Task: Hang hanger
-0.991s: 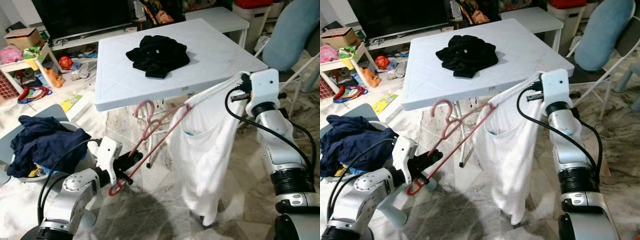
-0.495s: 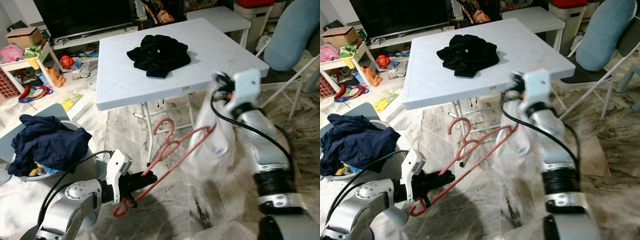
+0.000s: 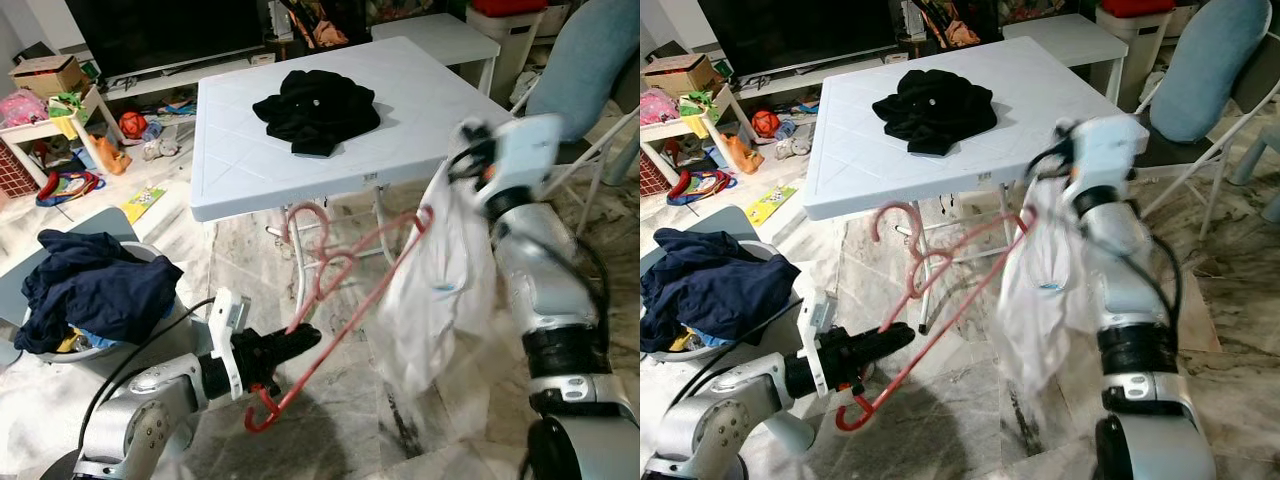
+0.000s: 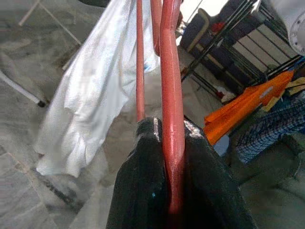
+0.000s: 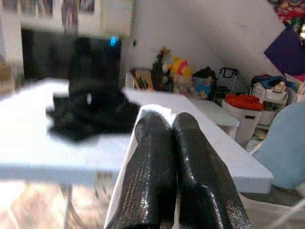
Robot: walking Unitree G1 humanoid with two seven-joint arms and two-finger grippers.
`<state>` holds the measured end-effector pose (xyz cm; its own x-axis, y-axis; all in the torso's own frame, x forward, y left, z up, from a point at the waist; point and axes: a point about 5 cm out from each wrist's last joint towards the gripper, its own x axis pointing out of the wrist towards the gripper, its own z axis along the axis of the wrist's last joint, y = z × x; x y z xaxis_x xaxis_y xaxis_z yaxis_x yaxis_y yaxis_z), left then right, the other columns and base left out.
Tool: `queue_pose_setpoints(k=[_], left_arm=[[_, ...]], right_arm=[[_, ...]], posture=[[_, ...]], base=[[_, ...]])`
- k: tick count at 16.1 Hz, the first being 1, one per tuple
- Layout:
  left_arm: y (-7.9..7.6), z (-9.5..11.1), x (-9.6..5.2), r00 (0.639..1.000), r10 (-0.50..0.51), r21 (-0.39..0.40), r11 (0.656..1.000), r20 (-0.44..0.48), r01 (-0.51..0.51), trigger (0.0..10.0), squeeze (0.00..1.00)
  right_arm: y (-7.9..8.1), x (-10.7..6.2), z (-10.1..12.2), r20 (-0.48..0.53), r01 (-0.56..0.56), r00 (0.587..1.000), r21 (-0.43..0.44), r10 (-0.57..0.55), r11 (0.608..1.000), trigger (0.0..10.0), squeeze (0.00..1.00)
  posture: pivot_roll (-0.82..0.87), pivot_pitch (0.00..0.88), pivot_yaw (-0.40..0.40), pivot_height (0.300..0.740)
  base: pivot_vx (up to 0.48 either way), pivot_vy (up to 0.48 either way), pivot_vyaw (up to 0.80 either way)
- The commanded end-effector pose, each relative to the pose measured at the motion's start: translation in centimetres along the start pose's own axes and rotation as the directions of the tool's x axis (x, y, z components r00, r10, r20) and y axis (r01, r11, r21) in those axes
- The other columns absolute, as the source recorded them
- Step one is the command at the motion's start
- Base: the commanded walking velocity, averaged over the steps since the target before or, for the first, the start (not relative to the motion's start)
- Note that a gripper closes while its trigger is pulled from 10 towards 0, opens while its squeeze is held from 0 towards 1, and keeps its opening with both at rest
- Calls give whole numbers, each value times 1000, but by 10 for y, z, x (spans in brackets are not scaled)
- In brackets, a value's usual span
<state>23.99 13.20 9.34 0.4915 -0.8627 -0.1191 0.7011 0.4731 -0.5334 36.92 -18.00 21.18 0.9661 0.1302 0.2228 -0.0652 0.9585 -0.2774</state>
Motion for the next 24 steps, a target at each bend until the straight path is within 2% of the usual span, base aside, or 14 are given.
queue_pose_setpoints(k=[1,4,6,8,13,14,15,16,17,18,20,21,22,24], left_arm=[[-1,7,-3,1000,0,44,999,-8,0,0,0],[-13,11,-7,998,-60,57,996,-23,61,0,0],[-14,0,-10,992,-64,106,992,-108,75,0,0],[-14,4,-9,997,-40,126,991,-65,48,0,0],[22,30,-16,897,384,163,892,218,-421,745,0],[32,32,-27,768,553,167,765,322,-621,3373,0],[33,32,-30,725,594,170,721,347,-672,4745,0],[33,33,-34,638,656,169,632,403,-756,9529,0],[33,33,-34,638,656,169,632,403,-756,9529,0],[31,33,-34,559,700,163,550,444,-819,10000,0],[28,31,-33,541,707,151,538,456,-830,10000,0],[26,28,-30,540,701,147,541,466,-828,10000,0],[23,26,-27,546,691,146,550,474,-822,10000,0],[20,28,-23,548,676,138,562,492,-816,10000,0]], right_arm=[[1,0,-4,-19,17,1000,-61,-18,998,0,0],[-30,-13,-47,-268,282,924,-4,-272,960,0,0],[-32,-14,-53,-311,326,903,44,-297,944,0,0],[-29,-15,-59,-351,344,885,54,-305,937,0,0],[-23,-22,-63,-353,303,903,126,-243,945,0,0],[-12,-27,-57,-286,205,947,174,-150,963,0,0],[-9,-29,-54,-262,180,957,198,-125,964,0,0],[-4,-35,-49,-215,121,974,251,-67,960,0,0],[-4,-35,-49,-215,121,974,251,-67,960,0,0],[5,-45,-40,-137,14,990,293,28,956,0,0],[9,-50,-35,-106,-23,993,304,58,952,1059,0],[13,-54,-33,-89,-54,992,317,86,947,7843,0],[17,-58,-29,-74,-81,991,326,111,942,10000,0],[22,-59,-25,-47,-104,991,306,125,946,10000,0]], posture=[[-190,0,102,740],[-182,0,97,740],[-179,0,95,740],[-179,0,95,740],[-174,0,94,740],[-173,0,97,740],[-173,0,97,740],[-170,0,97,740],[-170,0,97,740],[-165,0,99,740],[-165,0,99,740],[-162,0,100,740],[-160,0,100,740],[-161,0,97,740]], base=[[0,0,0],[0,0,0],[0,0,0],[0,0,0],[0,0,0],[0,0,0],[0,0,0],[0,0,0],[0,0,0],[0,0,0],[0,0,0],[0,0,0],[0,0,0],[146,0,0]])
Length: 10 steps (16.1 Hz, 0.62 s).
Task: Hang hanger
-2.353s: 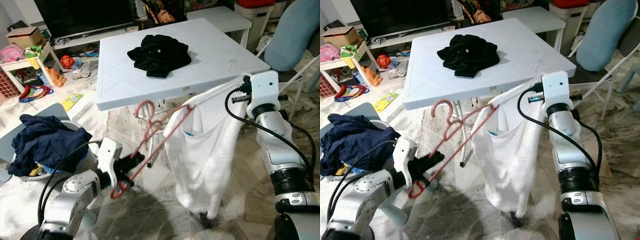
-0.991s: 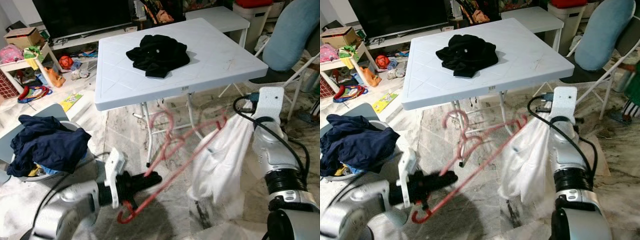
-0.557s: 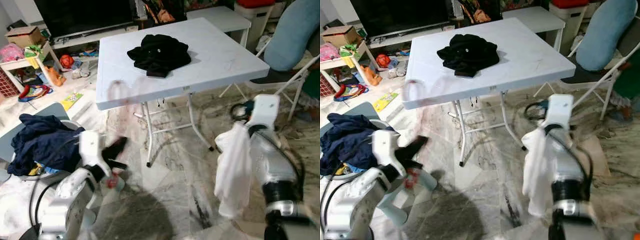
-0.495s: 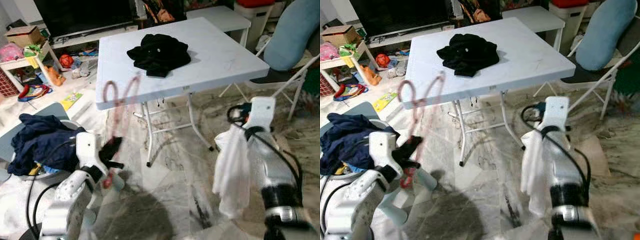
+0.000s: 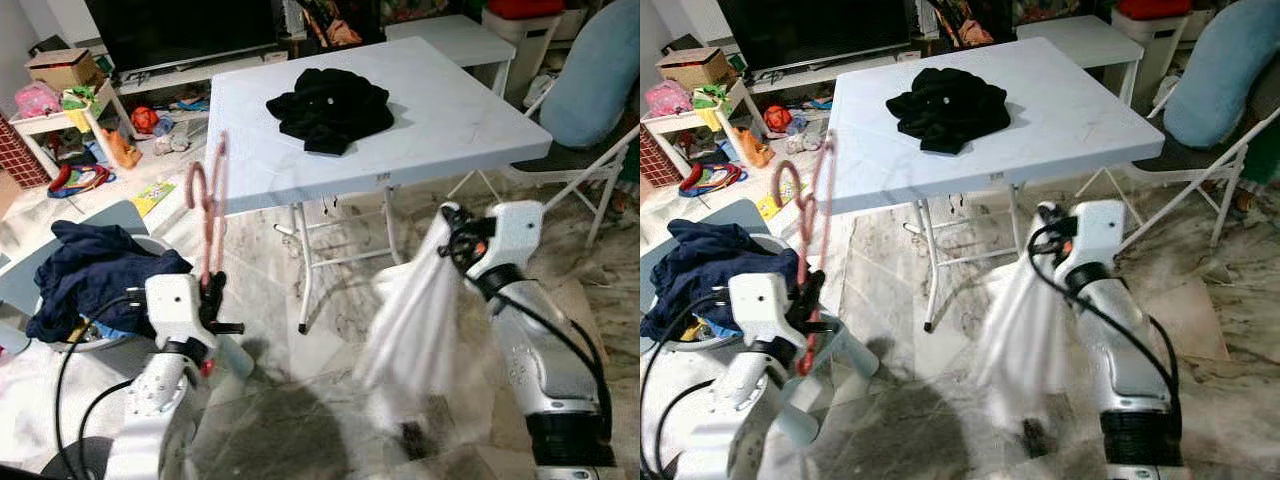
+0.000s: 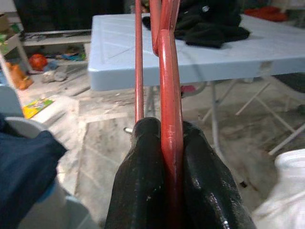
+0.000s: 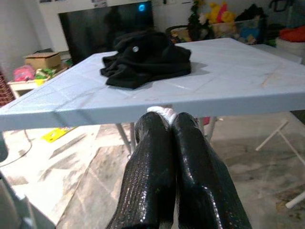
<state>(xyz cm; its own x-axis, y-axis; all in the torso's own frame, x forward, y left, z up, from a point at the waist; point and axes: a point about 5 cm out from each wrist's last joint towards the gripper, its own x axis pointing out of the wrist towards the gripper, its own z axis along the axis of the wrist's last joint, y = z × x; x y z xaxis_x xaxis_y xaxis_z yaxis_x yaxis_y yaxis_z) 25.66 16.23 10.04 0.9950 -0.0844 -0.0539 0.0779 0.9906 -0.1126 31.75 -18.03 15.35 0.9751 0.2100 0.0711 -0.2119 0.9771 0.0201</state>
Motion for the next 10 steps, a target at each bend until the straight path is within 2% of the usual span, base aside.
queue_pose_setpoints(k=[1,8,10], left_arm=[[3,10,1,999,20,26,999,47,-21,10000,0],[1,19,7,994,45,21,999,96,-47,10000,0],[0,20,7,994,44,18,999,99,-46,10000,0]], right_arm=[[8,2,17,77,-28,997,-11,29,1000,10000,0],[19,7,34,122,-72,990,0,71,997,10000,0],[18,8,35,124,-50,991,-9,51,999,10000,0]], posture=[[-156,0,97,740],[-158,0,91,740],[-157,0,89,740]], base=[[300,0,0],[351,0,505],[390,0,0]])
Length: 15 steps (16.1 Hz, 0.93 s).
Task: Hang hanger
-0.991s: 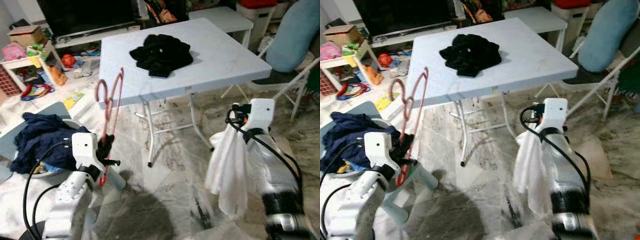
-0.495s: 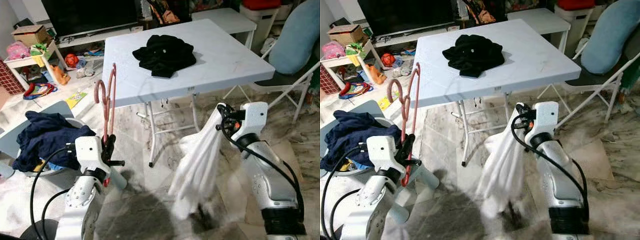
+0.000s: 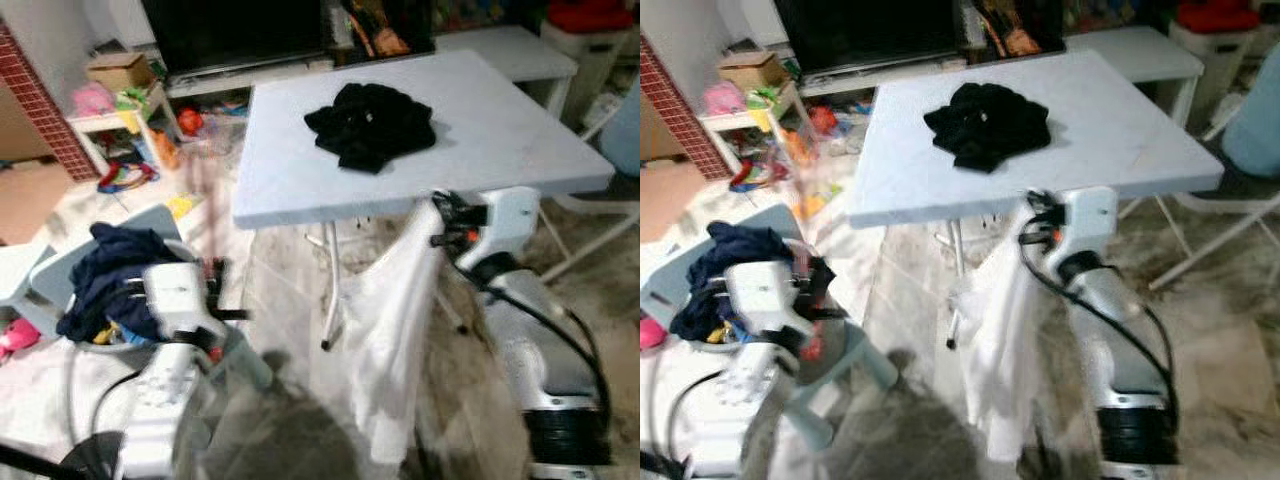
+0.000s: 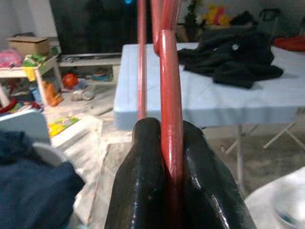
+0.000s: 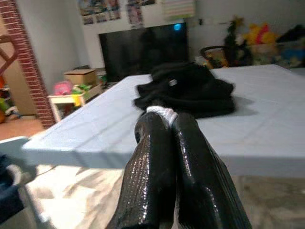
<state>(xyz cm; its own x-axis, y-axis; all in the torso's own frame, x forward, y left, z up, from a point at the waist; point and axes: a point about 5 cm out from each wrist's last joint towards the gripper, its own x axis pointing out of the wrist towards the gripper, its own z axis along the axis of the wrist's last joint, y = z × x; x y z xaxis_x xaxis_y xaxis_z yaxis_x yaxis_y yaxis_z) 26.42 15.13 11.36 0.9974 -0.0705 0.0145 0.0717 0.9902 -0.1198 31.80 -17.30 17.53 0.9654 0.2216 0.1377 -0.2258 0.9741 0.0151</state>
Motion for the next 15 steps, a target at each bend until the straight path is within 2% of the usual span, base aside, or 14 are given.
queue_pose_setpoints(k=[1,6,15], left_arm=[[12,8,0,999,37,30,999,29,-38,10000,0],[11,6,1,1000,25,37,999,16,-26,10000,0],[9,10,2,999,28,29,999,29,-28,10000,0]], right_arm=[[9,6,14,58,-20,998,-7,21,1000,10000,0],[-1,6,14,60,72,996,-49,-69,996,10000,0],[8,15,22,91,44,995,-82,-37,996,10000,0]], posture=[[-158,0,89,740],[-156,0,91,740],[-150,0,79,740]], base=[[394,0,0],[392,0,0],[460,0,0]])
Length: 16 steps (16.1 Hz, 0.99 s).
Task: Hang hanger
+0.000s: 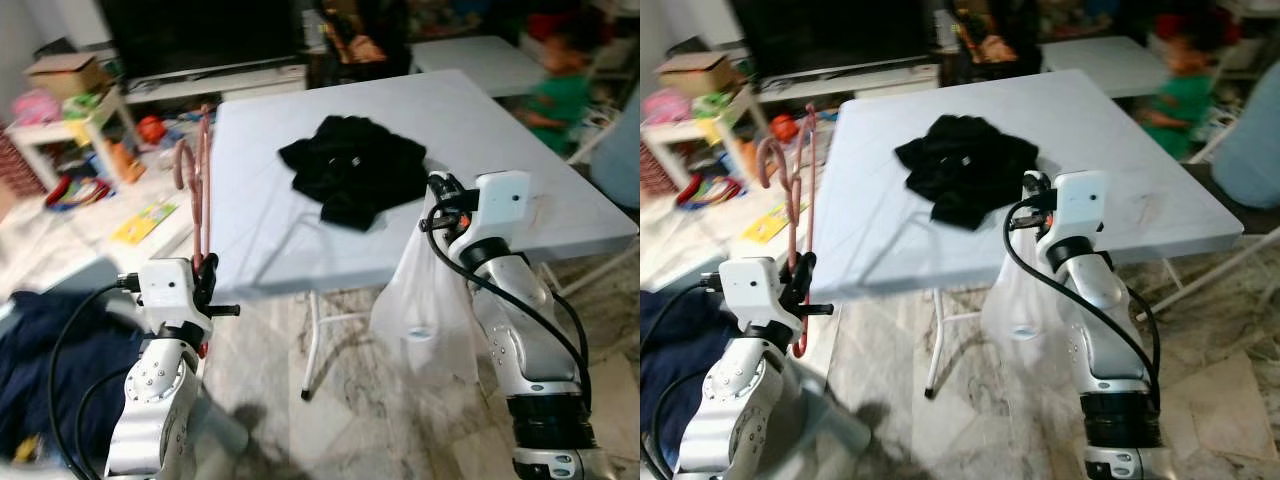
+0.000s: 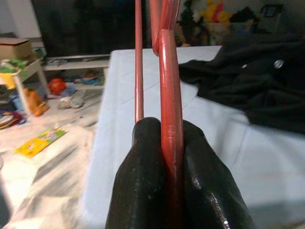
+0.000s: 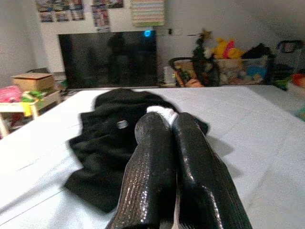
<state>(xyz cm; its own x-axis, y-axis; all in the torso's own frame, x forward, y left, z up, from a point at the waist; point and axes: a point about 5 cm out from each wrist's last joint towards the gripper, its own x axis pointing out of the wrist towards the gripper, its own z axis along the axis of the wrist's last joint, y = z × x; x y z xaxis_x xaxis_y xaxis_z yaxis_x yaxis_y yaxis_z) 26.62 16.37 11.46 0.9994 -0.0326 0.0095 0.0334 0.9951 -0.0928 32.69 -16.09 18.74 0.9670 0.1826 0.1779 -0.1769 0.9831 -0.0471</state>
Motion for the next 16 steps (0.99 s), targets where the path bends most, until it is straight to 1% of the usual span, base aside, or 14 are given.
queue_pose_setpoints(k=[1,7,8,10,11,12,13,16], left_arm=[[-3,8,1,999,-3,-4,1000,33,3,10000,0],[-4,9,0,1000,8,-15,1000,27,-8,10000,0],[-4,11,1,999,24,-7,1000,35,-23,10000,0],[-3,12,2,998,42,44,998,38,-44,10000,0],[-2,12,2,998,44,40,998,38,-46,10000,0],[-2,12,3,998,53,39,998,36,-54,10000,0],[-2,12,3,998,56,41,997,34,-57,10000,0],[-2,11,5,997,65,41,997,32,-66,10000,0]], right_arm=[[-1,3,11,51,-5,999,-12,6,1000,10000,0],[1,3,12,56,-8,998,-8,9,1000,10000,0],[1,4,12,56,-9,998,-7,9,1000,10000,0],[-1,9,14,58,-4,998,-5,4,1000,10000,0],[-3,11,16,60,3,998,-7,-3,1000,10000,0],[-6,19,20,62,11,998,18,-12,1000,10000,0],[-7,22,22,61,12,998,34,-14,999,10000,0],[-6,41,34,86,4,996,54,-9,999,10000,0]], posture=[[-150,0,78,740],[-148,0,74,740],[-144,0,73,740],[-142,0,70,740],[-141,0,69,740],[-138,0,67,740],[-138,0,67,740],[-138,0,67,740]], base=[[469,0,0],[478,0,0],[0,0,0],[0,0,0],[0,0,0],[0,0,0],[0,0,0],[0,0,0]])
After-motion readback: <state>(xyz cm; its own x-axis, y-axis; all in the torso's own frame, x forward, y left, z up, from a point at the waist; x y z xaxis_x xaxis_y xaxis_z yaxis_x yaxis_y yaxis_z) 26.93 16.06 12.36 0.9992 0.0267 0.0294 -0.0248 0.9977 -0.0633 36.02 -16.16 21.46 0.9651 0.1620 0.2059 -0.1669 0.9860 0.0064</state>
